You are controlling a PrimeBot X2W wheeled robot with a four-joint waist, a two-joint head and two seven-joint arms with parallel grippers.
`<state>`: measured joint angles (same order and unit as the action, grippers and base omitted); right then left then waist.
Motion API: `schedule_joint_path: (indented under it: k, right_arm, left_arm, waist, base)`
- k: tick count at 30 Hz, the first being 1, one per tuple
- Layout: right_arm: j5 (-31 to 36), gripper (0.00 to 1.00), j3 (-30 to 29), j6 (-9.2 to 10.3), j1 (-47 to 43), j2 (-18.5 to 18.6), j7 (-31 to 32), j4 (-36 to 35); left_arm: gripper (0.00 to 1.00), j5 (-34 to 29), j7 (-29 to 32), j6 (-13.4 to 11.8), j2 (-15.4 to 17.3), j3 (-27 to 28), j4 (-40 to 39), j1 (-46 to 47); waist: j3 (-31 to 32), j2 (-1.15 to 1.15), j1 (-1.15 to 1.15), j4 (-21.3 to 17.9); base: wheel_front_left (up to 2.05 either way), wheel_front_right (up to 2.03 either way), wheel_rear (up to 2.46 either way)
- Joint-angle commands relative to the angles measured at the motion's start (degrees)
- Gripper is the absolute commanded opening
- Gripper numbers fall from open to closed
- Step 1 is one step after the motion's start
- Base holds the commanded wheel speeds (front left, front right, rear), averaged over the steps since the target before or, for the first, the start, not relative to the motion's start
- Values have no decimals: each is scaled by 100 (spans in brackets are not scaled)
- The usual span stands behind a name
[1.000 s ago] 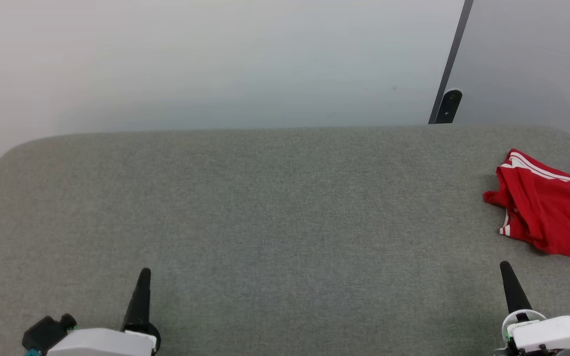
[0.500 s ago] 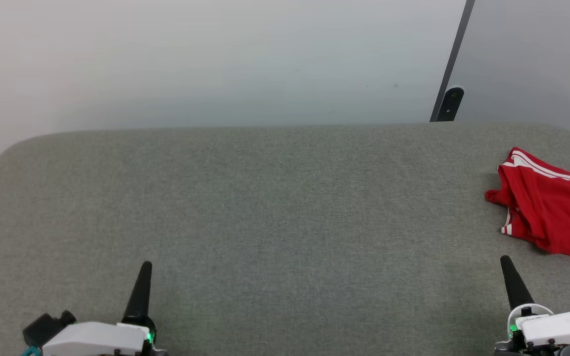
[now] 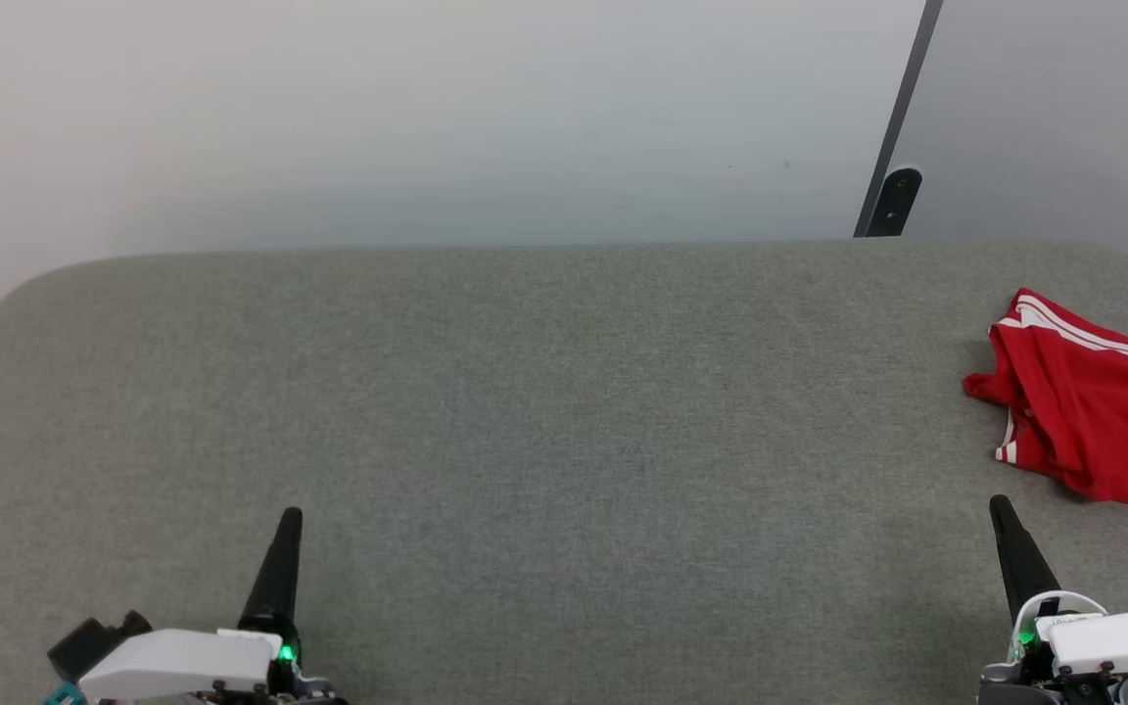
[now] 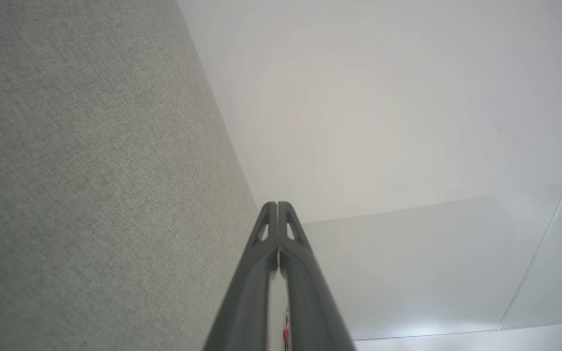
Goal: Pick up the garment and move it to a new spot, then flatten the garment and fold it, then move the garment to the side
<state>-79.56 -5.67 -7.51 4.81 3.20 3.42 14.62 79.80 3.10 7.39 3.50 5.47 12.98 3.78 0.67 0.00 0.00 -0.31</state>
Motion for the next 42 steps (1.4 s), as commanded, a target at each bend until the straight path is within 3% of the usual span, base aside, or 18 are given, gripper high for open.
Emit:
schedule_joint_path:
  k: [1,30,42]
  right_arm:
    - [-155,0,-33,3,90,-11,30,-41]
    - [-1302,0,-97,4,186,-44,327,-73]
    - [-1294,0,-92,4,149,-43,331,-66]
  left_arm:
    - [0,124,37,14,-4,21,-9,100]
    - [0,1289,344,18,-52,100,116,276]
    - [0,1276,344,18,-53,103,113,276]
  waist:
    - [-4,0,0,2]
    - [-83,0,0,31]
    - [-84,0,0,31]
  base:
    - [0,0,0]
    - [0,0,0]
    - [0,0,0]
